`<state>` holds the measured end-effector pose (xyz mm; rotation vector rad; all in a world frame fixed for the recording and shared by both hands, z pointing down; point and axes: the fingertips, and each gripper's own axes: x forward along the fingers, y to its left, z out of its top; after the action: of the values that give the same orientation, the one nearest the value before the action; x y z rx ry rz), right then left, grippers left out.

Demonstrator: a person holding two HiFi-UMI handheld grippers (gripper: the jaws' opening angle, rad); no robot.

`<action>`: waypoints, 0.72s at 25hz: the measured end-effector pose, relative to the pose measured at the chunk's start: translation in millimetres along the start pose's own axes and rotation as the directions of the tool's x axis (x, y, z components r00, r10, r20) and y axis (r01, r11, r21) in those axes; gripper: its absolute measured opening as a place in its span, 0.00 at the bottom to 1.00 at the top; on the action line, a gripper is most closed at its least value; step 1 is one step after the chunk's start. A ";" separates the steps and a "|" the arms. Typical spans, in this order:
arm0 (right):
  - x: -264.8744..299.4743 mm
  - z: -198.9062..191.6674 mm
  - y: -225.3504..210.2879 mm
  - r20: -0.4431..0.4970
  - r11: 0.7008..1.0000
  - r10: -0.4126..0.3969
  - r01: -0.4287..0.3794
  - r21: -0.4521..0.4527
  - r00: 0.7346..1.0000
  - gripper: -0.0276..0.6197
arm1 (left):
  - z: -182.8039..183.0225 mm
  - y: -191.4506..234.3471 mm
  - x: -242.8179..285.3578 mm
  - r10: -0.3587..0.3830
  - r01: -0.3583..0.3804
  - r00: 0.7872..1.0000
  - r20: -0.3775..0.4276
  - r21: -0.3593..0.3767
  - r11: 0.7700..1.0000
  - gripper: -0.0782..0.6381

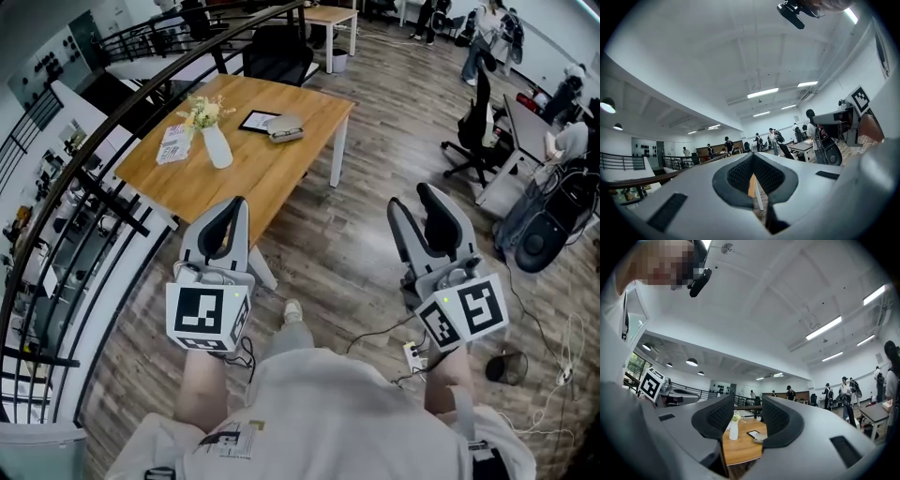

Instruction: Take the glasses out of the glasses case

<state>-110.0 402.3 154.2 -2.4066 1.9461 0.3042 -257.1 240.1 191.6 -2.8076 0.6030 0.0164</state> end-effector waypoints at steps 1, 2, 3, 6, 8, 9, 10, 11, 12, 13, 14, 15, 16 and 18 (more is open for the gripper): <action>1.5 -2.2 -1.6 0.002 1.000 -0.002 0.002 -0.003 1.000 0.35 | -2.5 0.5 1.5 0.003 -0.003 1.000 0.001 -0.001 1.000 0.13; 3.3 -4.9 -2.2 0.002 1.000 0.000 0.000 -0.004 1.000 0.35 | -5.3 1.1 3.1 0.005 -0.005 1.000 0.002 -0.002 1.000 0.13; 5.7 -8.1 -2.4 0.001 1.000 0.003 -0.003 -0.006 1.000 0.35 | -8.3 1.6 5.1 0.006 -0.006 1.000 0.003 -0.004 1.000 0.13; 16.3 -19.9 -3.9 -0.011 1.000 0.023 -0.023 0.000 1.000 0.35 | -17.6 3.1 15.7 0.006 -0.006 1.000 0.001 -0.011 1.000 0.13; 25.8 -27.5 -5.8 -0.014 0.999 0.033 -0.033 0.006 0.999 0.35 | -26.1 5.0 26.7 0.005 -0.005 1.000 -0.003 -0.019 1.000 0.13; 31.5 -31.3 -7.0 -0.015 0.999 0.036 -0.036 0.007 0.999 0.35 | -30.7 6.5 33.4 0.004 -0.004 1.000 -0.007 -0.021 1.000 0.13; 37.6 -35.5 -8.5 -0.017 0.999 0.039 -0.039 0.007 0.999 0.35 | -35.1 8.1 40.4 0.002 -0.002 1.000 -0.010 -0.019 1.000 0.13; 43.8 -39.8 -10.5 -0.020 0.999 0.041 -0.041 0.008 0.999 0.35 | -38.9 9.6 47.2 -0.001 0.001 1.000 -0.014 -0.015 1.000 0.13; 50.2 -44.0 -13.3 -0.024 0.999 0.043 -0.042 0.011 0.999 0.35 | -41.9 11.0 54.1 -0.005 0.005 1.000 -0.016 -0.012 1.000 0.13; 57.0 -47.7 -17.1 -0.028 0.999 0.044 -0.043 0.015 0.999 0.35 | -43.9 12.6 61.5 -0.009 0.009 1.000 -0.018 -0.011 1.000 0.13; 64.6 -50.8 -21.4 -0.032 0.999 0.046 -0.046 0.018 0.998 0.35 | -45.3 14.8 69.5 -0.012 0.012 1.000 -0.018 -0.010 1.000 0.13; 73.2 -53.4 -25.6 -0.038 0.999 0.050 -0.050 0.017 0.998 0.35 | -46.6 17.9 78.0 -0.013 0.012 1.000 -0.019 -0.011 1.000 0.13; 82.7 -56.0 -29.3 -0.044 0.998 0.056 -0.056 0.015 0.997 0.35 | -48.2 21.9 87.0 -0.013 0.012 1.000 -0.021 -0.012 1.000 0.13; 104.5 -62.0 -35.1 -0.055 0.997 0.073 -0.072 0.009 0.996 0.35 | -53.4 32.9 105.4 -0.010 0.010 1.000 -0.025 -0.016 1.000 0.13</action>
<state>-47.1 299.9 193.6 -2.3690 2.0571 0.2356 -176.5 154.8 227.4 -2.8304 0.5970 -0.0154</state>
